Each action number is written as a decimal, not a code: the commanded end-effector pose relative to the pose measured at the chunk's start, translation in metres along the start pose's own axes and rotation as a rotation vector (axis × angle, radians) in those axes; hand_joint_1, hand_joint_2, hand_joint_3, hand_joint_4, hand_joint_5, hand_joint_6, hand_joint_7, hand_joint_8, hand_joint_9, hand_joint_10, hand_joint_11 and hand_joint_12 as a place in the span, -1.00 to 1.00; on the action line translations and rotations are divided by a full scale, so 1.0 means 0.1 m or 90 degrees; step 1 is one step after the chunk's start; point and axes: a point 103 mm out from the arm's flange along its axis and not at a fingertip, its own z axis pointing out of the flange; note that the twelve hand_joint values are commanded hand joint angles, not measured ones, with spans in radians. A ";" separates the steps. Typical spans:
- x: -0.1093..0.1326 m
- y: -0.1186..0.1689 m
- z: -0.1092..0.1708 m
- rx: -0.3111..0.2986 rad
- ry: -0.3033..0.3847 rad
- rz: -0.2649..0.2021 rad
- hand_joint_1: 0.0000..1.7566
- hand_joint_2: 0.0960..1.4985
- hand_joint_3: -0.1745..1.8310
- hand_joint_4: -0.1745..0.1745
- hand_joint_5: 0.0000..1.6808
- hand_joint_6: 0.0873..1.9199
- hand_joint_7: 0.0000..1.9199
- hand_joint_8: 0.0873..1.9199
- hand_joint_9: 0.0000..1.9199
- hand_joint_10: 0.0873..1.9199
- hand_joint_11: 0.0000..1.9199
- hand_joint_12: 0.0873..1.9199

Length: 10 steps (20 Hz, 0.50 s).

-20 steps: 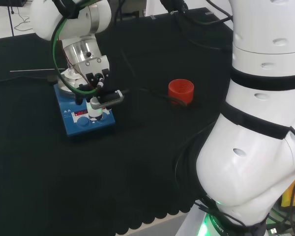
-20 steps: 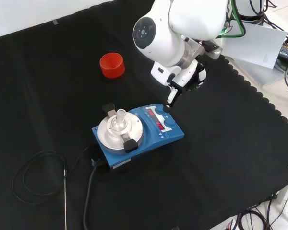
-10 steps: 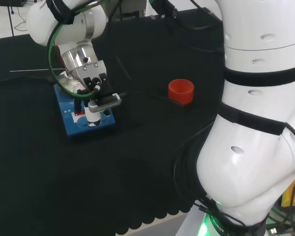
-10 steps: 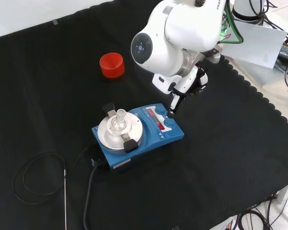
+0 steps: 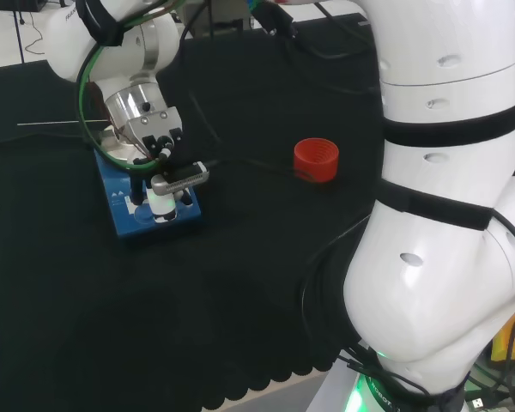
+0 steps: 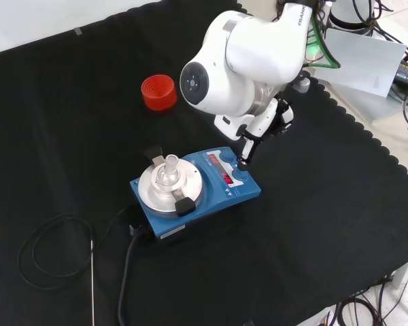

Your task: Turn on the heater.

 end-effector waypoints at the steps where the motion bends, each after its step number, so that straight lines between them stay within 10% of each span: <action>1: -0.02 0.02 0.03 0.020 -0.003 0.006 0.63 -0.37 0.35 -0.22 -0.65 -1.00 0.63 0.76 0.75 0.59 0.21 0.27; 10: -0.03 0.03 0.04 0.019 0.001 0.003 0.63 -0.38 0.36 -0.22 -0.64 -1.00 0.63 0.76 0.75 0.59 0.21 0.27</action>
